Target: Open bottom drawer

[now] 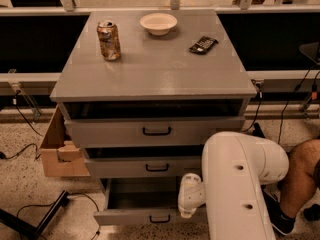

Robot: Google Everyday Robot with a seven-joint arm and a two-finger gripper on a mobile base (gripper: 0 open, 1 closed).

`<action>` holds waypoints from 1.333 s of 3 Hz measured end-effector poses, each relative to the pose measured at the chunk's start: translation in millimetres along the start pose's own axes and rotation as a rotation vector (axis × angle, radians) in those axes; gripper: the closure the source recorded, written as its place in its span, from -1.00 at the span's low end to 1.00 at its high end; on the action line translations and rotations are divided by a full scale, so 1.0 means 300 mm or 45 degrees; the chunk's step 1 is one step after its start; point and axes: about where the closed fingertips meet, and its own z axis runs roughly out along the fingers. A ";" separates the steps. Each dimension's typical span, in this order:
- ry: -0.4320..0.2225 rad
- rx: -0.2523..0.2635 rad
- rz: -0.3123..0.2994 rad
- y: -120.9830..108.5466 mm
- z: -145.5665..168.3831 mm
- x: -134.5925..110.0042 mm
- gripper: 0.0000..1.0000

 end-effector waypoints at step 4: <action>-0.015 -0.013 0.012 0.007 0.013 0.011 -1.00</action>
Offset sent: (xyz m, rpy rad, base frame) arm -0.0012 -0.0001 -0.0011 -0.0002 0.0023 0.0001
